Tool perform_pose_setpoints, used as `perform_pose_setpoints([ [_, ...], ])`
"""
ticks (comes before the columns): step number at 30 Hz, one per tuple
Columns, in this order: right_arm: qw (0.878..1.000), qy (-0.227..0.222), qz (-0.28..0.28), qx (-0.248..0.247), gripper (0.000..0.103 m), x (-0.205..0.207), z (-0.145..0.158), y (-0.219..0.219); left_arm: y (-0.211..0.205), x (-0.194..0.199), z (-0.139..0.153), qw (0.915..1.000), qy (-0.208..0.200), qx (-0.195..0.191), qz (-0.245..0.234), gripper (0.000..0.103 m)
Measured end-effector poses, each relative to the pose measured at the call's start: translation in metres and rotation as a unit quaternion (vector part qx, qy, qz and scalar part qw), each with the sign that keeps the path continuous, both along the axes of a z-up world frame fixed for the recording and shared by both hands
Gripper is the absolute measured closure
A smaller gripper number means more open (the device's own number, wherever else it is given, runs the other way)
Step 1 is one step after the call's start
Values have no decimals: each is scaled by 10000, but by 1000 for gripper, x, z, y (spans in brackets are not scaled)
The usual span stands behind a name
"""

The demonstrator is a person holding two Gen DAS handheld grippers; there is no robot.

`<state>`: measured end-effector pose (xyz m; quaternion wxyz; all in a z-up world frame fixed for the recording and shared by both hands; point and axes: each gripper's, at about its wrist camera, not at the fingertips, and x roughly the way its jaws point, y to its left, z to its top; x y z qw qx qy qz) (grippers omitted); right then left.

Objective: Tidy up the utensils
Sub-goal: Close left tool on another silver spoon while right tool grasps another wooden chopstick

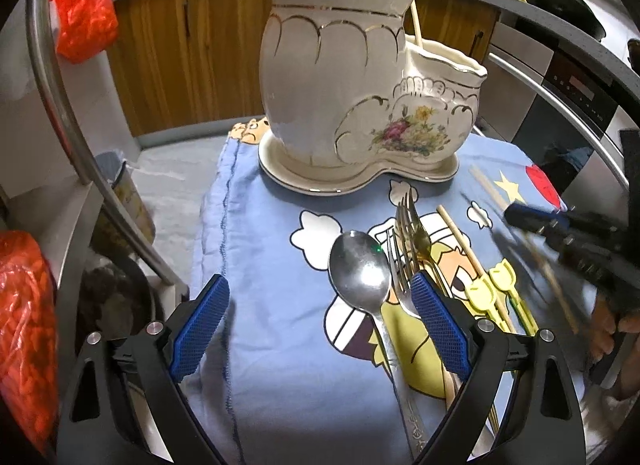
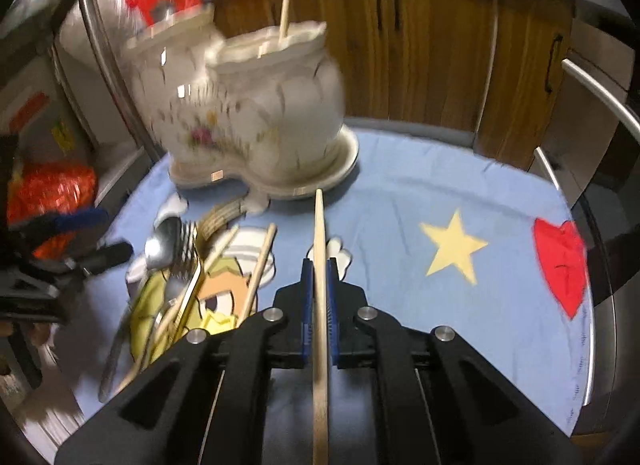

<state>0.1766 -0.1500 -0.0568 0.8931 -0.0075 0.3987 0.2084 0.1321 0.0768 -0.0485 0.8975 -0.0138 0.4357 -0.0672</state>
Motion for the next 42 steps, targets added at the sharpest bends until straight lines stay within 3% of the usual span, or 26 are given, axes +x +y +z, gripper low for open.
perform_pose_setpoints([
  [6,9998,-106,-70,129,97,-3,8,-11,-11,3,-12,9993,288,141,-214,15],
  [11,9999,-97,-51,126,97,-5,9,-15,-19,2,-15,9984,339,357,-281,35],
  [14,9998,-112,-50,147,97,-7,9,-15,-16,7,-17,9985,374,332,-221,41],
  [19,9998,-123,-24,163,97,-9,9,-16,-11,17,-18,9993,293,155,-170,46],
  [24,9997,-106,7,217,97,-9,10,-18,-21,22,-19,9992,155,223,-308,50],
  [31,9995,-93,37,291,97,-9,11,-22,-30,23,-19,9981,54,354,-507,75],
  [38,9992,-123,54,366,97,-10,13,-26,-29,23,-17,9982,-67,365,-471,93],
  [42,9989,-173,53,443,97,-12,14,-29,-26,20,-10,9983,-213,274,-467,97],
])
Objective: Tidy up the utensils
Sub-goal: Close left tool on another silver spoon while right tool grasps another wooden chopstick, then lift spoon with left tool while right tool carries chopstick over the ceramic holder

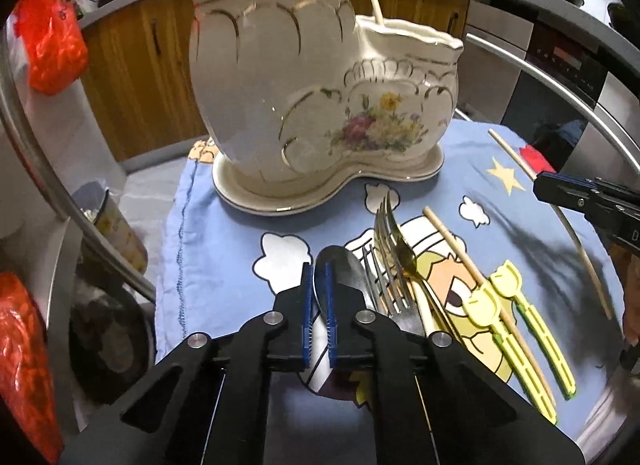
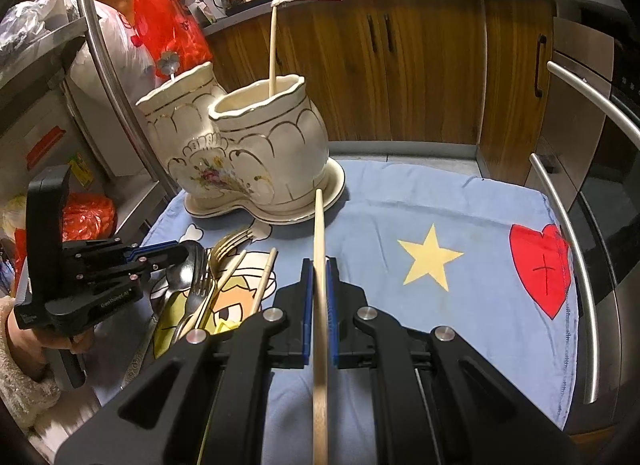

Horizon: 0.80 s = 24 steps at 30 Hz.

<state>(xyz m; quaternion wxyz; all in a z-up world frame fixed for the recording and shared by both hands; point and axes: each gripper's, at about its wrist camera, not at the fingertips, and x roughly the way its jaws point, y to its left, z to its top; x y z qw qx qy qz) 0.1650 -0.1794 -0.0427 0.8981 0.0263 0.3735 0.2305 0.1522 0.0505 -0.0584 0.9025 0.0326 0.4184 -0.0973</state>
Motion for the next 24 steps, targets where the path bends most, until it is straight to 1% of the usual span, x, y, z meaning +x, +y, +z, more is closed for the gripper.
perform_pose_setpoints([
  [5,9999,-79,-34,136,97,-2,4,-4,2,-4,8,9999,-123,-115,40,99],
  [11,9990,-341,-26,283,97,-8,12,-5,14,-17,24,9984,-492,-260,95,100],
  [15,9976,-539,-21,429,97,-12,19,-7,21,-27,38,9956,-835,-411,115,100],
  [16,9969,-646,-24,441,97,-14,22,-7,23,-29,41,9946,-925,-450,101,100],
  [20,9940,-946,-49,549,97,-21,33,-6,24,-39,53,9905,-1322,-386,51,101],
  [24,9906,-1213,-64,632,97,-26,40,-5,28,-47,66,9850,-1645,-520,28,101],
])
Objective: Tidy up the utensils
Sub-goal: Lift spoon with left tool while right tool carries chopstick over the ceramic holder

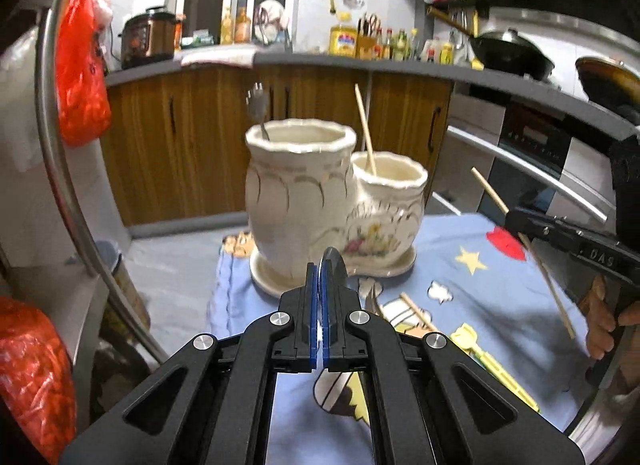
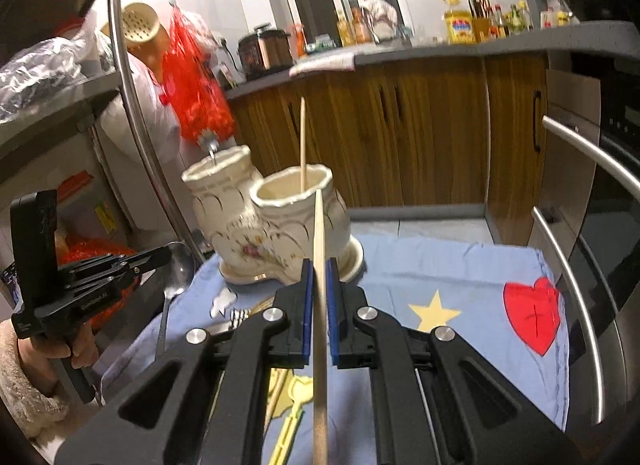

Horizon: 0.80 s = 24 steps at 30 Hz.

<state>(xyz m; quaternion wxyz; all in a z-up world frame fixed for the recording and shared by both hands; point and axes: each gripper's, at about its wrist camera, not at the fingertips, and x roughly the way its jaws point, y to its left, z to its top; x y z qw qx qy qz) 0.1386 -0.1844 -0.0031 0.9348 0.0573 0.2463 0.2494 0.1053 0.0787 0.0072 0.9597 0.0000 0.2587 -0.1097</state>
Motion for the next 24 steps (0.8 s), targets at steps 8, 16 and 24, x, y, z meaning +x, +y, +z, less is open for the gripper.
perform_pose_setpoints([
  [8,9998,21,-80,184,97,2,0,4,-3,-14,27,9972,-742,34,-24,101],
  [16,9995,-74,-69,285,97,2,4,8,0,-21,45,9941,-1086,-20,-22,101],
  [24,9980,-331,-170,510,97,33,42,24,1,-19,85,9894,-1446,120,-28,101],
])
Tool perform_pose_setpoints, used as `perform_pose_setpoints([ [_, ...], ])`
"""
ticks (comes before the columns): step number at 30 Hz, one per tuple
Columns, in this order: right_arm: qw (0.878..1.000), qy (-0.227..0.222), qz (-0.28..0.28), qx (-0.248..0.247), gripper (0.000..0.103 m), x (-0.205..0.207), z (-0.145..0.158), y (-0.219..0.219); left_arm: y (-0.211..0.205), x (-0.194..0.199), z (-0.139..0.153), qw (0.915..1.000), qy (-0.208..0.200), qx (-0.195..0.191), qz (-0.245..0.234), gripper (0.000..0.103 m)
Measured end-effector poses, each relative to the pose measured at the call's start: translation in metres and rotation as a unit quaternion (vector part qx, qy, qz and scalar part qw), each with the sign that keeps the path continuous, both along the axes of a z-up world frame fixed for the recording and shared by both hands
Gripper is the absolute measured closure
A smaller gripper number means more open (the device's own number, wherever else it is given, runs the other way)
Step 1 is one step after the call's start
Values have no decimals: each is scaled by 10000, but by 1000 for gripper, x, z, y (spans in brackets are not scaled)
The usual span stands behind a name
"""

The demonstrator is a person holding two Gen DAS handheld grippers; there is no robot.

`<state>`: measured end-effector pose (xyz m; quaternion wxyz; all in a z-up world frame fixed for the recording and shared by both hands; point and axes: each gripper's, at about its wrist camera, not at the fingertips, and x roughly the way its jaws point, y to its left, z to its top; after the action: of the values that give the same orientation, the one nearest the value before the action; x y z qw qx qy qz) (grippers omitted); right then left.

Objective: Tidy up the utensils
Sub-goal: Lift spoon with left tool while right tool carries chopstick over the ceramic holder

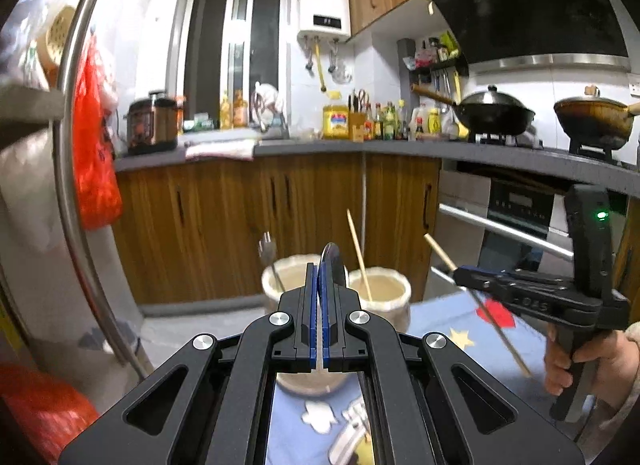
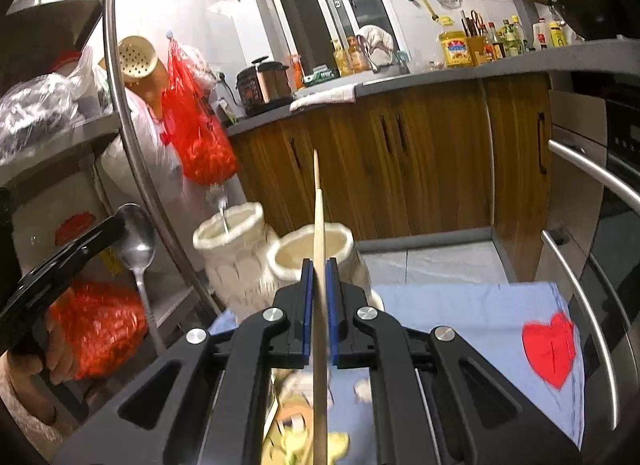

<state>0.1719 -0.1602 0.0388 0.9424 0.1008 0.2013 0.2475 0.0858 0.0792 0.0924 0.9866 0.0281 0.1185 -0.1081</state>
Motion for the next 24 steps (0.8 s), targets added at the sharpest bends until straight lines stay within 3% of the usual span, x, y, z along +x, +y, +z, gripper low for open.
perform_pose_setpoints([
  [7,9986,-446,-36,267,97,38,43,19,10,21,50,9991,-406,-44,56,101],
  [13,9967,-705,-189,362,97,73,60,35,20,52,79,9969,-737,-48,260,101],
  [24,9942,-800,-636,337,96,116,46,51,15,96,74,9946,-845,150,588,101],
])
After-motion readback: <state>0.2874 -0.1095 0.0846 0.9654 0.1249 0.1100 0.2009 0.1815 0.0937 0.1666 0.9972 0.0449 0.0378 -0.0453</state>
